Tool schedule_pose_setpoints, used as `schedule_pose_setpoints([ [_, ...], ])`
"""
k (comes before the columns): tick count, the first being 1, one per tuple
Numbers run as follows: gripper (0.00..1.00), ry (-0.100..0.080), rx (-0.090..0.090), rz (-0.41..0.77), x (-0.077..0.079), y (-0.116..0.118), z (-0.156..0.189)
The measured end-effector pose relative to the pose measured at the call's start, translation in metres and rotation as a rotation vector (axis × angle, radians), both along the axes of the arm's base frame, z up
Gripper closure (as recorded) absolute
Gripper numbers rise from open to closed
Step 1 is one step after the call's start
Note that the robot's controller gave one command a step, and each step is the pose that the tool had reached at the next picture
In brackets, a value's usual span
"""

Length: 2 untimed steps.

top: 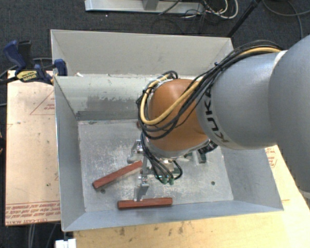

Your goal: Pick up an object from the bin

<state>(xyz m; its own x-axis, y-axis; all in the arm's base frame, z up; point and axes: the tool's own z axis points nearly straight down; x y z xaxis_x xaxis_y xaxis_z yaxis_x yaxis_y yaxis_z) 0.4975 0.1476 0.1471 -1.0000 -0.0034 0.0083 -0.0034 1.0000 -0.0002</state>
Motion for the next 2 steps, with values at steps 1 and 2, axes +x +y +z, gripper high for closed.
schedule_pose_setpoints([
  [1,0.0,-0.008,0.001,-0.004,0.002,-0.001,0.004],
  [2,0.0,-0.016,0.003,0.22,0.027,0.024,-0.052],
])
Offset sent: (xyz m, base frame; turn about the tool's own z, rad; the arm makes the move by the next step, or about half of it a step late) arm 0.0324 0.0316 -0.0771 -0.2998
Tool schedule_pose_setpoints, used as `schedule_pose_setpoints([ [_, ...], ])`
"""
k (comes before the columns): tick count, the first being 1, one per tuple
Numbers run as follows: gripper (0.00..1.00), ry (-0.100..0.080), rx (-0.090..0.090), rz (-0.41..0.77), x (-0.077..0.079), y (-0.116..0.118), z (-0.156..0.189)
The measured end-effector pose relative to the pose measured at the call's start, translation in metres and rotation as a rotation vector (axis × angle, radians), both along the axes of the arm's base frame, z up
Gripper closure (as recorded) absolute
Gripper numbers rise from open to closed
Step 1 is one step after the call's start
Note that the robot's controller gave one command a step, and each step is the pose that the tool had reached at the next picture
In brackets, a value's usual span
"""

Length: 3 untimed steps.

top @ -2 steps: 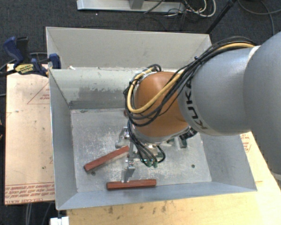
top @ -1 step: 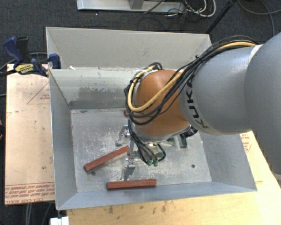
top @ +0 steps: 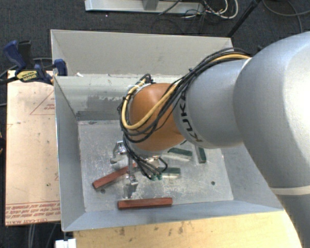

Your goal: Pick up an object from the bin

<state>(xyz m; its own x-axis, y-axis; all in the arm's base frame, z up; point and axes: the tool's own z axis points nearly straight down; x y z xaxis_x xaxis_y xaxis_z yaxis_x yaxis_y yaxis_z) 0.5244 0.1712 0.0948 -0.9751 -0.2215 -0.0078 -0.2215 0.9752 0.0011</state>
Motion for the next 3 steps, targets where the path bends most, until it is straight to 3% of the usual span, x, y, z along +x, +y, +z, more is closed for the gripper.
schedule_pose_setpoints([
  [1,0.0,0.007,-0.001,0.109,0.0166,0.0107,-0.0204],
  [2,0.0,-0.012,0.003,0.213,0.0098,0.006,-0.0185],
  [3,0.0,0.002,0.0,0.109,0.0181,0.0119,-0.018],
])
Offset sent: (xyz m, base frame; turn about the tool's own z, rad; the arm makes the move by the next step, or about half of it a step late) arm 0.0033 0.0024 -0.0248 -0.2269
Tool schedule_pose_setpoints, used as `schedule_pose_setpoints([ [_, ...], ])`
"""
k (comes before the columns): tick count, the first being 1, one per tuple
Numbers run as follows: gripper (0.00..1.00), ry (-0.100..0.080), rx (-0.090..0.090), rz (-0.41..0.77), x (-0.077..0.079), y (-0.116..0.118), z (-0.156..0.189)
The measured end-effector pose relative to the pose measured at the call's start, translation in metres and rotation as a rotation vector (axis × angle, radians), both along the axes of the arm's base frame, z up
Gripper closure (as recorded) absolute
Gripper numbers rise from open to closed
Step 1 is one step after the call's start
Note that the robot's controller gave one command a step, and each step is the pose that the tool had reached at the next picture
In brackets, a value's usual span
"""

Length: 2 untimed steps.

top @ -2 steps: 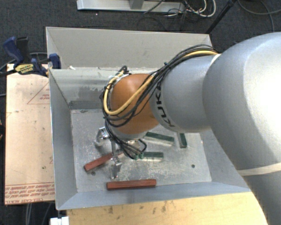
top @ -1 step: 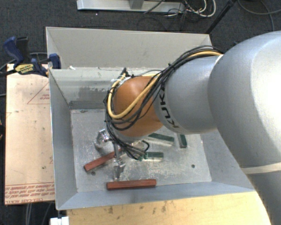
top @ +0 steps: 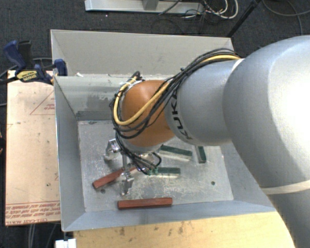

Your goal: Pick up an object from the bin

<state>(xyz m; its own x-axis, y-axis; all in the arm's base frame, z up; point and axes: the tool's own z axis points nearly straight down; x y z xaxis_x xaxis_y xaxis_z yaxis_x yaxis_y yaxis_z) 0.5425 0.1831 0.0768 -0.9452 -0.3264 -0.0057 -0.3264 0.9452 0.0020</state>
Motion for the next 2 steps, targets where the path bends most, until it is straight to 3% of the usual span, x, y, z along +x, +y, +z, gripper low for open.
schedule_pose_setpoints([
  [1,1.0,-0.001,0.001,0.102,-0.0059,-0.0037,0.0032],
  [2,1.0,-0.001,0.001,0.102,-0.0059,-0.0037,0.0032],
])
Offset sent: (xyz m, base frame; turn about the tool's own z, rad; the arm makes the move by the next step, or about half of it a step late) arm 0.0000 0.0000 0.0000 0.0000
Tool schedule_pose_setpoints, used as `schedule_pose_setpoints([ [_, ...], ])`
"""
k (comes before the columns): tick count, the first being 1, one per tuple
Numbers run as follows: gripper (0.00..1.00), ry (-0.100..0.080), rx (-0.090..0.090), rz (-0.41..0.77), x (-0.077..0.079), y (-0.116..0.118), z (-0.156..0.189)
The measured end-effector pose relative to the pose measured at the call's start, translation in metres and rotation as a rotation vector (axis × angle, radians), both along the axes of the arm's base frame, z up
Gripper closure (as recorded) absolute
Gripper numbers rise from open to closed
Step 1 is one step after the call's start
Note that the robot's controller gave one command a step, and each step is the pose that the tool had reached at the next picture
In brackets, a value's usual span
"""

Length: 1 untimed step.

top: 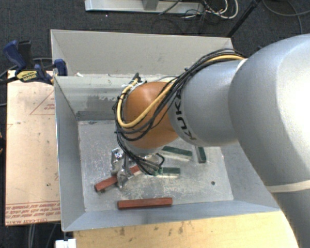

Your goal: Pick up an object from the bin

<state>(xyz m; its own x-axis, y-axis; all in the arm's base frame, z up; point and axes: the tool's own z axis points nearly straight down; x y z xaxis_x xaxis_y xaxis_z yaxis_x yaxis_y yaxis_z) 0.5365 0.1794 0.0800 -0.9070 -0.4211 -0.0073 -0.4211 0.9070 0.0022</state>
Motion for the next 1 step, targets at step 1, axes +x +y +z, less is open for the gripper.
schedule_pose_setpoints([
  [1,1.0,0.002,-0.001,0.0,-0.0005,-0.0002,0.0016],
])
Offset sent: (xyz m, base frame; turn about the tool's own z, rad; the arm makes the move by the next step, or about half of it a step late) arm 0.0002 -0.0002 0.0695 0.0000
